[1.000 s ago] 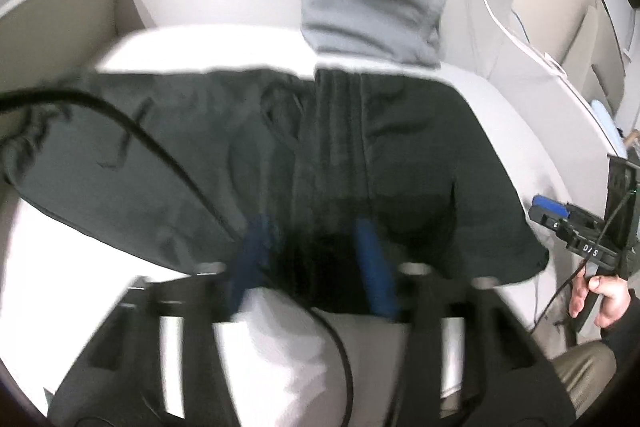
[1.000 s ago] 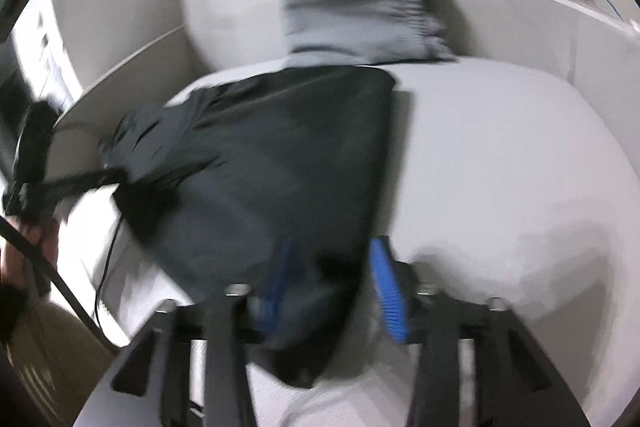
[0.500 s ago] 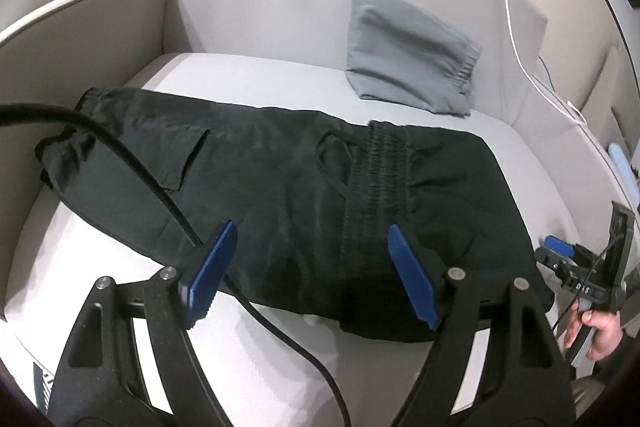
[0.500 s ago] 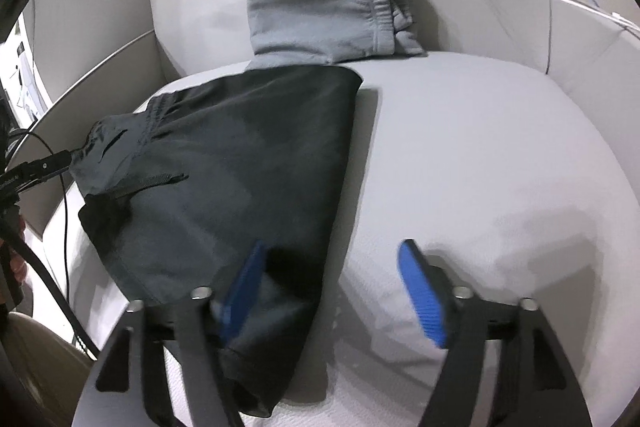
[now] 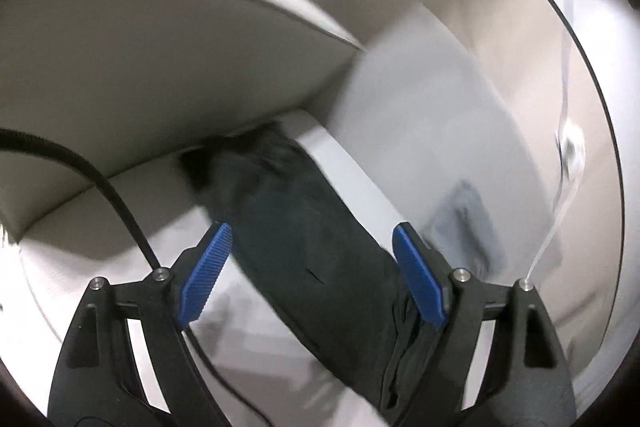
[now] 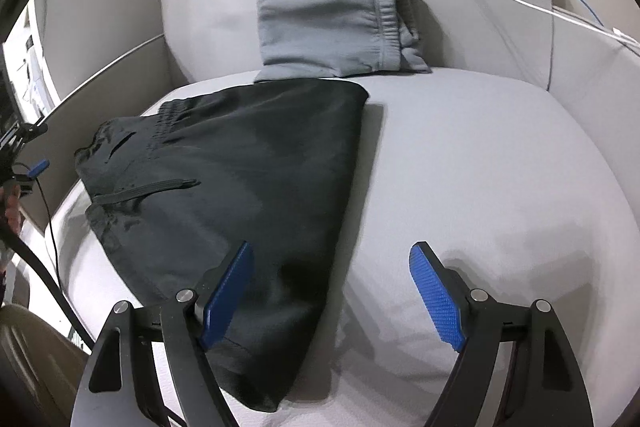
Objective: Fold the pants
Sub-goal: 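Grasp the black trouser waistband end with the left gripper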
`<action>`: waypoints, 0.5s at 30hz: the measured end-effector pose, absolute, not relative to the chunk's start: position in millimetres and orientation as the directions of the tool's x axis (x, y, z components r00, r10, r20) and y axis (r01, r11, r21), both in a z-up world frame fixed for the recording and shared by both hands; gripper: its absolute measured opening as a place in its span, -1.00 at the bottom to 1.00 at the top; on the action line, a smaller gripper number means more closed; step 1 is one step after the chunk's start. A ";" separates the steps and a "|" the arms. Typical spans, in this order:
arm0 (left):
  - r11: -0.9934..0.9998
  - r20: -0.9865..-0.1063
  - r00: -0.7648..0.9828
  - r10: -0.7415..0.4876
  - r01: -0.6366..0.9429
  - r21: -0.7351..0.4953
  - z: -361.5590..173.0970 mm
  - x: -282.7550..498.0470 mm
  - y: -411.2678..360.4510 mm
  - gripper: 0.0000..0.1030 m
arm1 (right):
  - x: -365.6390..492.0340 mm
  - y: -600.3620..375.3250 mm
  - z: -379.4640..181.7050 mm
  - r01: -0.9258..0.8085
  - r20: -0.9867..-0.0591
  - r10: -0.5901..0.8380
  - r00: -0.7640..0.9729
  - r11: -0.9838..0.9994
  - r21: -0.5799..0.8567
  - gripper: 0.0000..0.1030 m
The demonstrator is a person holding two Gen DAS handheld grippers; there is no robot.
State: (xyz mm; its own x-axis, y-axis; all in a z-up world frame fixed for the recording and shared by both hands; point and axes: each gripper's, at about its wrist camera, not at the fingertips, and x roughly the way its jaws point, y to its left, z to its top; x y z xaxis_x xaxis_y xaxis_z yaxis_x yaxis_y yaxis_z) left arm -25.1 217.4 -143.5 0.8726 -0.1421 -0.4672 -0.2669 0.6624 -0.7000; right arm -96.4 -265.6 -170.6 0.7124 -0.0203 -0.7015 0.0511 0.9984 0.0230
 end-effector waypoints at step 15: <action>0.498 -0.580 0.812 -0.068 -0.476 -0.725 -207.3 15.8 255.6 0.46 | -106.4 -246.7 -152.6 -0.046 -0.641 0.040 0.766 0.999 0.007 0.60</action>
